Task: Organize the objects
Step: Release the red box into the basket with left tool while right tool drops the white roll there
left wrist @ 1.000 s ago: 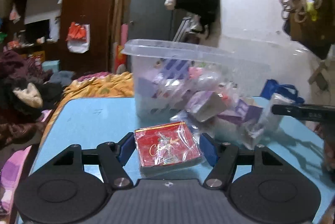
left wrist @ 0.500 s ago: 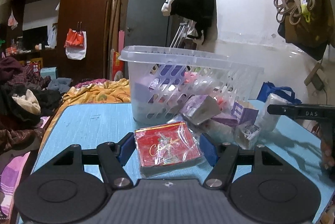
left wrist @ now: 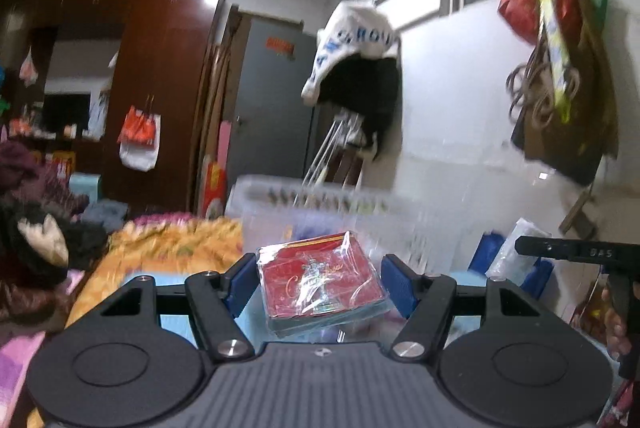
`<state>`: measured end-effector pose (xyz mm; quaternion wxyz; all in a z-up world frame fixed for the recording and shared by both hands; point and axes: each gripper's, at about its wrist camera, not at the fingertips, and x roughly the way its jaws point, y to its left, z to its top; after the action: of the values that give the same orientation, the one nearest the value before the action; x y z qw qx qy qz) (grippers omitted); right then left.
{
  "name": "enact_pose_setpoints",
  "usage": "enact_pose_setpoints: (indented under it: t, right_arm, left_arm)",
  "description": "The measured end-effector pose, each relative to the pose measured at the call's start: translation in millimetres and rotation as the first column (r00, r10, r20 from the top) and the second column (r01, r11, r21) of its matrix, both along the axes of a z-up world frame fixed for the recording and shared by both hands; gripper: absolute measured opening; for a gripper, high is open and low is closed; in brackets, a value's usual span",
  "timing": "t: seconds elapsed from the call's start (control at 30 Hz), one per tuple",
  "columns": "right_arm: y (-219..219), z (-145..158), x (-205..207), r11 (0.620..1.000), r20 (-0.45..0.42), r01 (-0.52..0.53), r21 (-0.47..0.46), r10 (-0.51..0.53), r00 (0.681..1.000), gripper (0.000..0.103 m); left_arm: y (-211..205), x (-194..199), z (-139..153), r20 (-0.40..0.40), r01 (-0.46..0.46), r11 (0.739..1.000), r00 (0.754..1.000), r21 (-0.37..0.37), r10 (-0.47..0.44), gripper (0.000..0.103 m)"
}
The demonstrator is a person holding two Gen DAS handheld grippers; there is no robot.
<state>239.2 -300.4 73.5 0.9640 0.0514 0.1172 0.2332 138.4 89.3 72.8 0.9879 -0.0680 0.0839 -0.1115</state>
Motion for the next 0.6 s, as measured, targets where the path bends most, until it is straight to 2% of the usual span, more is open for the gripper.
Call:
enact_pose_setpoints:
  t: [0.13,0.27,0.33,0.43,0.53,0.6]
  right_arm:
    - [3,40,2,0.998,0.041,-0.043,0.041,0.041,0.998,0.050]
    - [28,73,24,0.999,0.094,-0.052,-0.002,0.052,0.994,0.050]
    - [42,80,40,0.999,0.103,-0.038,-0.029,0.040,0.994,0.050]
    - [61,83,70,0.996,0.106,-0.056,-0.075,0.064,0.992,0.050]
    - [77,77,94,0.990,0.079,-0.023,-0.137,0.034,0.996,0.050]
    - [81,69,106,0.989,0.052,-0.024,-0.147,0.032,0.998,0.050]
  left_arm:
    - [-4,25,39,0.017,0.020,0.999,1.000,-0.028,-0.020,0.070]
    - [-20,65,69,0.025,0.013,1.000,1.000,-0.014,-0.013,0.070]
    - [-31,86,77,0.012,0.016,1.000,1.000,-0.001,-0.016,0.070]
    - [-41,122,79,-0.039,-0.006,1.000,0.999,0.009,0.006,0.070]
    - [-44,152,71,-0.106,-0.022,1.000,0.994,0.013,0.023,0.070]
    - [-47,166,63,-0.137,-0.032,0.999,0.990,0.030,0.036,0.070]
